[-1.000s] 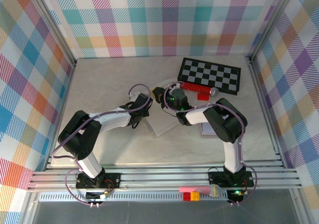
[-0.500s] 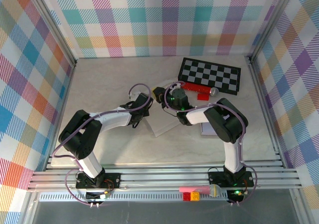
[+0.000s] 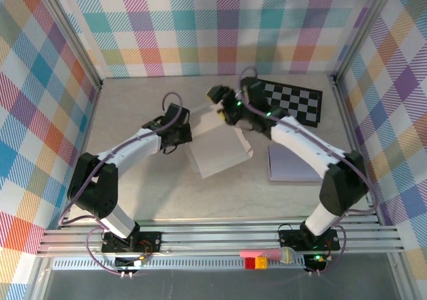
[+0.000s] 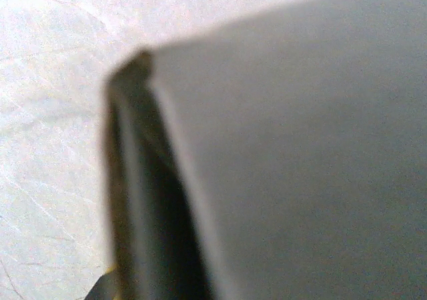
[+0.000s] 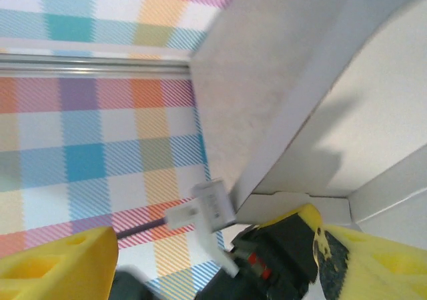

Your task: Fold the paper box

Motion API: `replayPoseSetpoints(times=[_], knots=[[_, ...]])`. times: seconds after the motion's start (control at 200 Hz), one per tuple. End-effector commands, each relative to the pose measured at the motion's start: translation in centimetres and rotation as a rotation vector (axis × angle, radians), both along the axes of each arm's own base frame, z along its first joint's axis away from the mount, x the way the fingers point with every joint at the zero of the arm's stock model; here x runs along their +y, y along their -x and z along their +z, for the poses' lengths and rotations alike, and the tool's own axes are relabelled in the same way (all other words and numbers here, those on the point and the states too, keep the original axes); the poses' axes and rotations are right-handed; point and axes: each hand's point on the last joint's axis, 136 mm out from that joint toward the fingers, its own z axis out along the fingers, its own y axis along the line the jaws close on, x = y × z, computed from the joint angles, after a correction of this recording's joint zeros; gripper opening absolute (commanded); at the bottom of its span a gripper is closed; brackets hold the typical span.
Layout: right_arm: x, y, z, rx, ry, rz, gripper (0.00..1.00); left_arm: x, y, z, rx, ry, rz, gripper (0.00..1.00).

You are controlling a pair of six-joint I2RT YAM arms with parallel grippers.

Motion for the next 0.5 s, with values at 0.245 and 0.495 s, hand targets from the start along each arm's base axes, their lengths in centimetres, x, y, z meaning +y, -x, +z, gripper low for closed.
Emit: replayPoseSetpoints(times=[0.245, 0.495], knots=[[-9.2, -0.1, 0.1, 0.095, 0.205, 0.006, 0.63, -0.5, 3.3, 3.7, 0.201, 0.164, -0.291, 0.00], [-9.2, 0.7, -1.3, 0.211, 0.175, -0.013, 0.47, -0.1, 3.3, 3.9, 0.217, 0.134, -0.303, 0.00]])
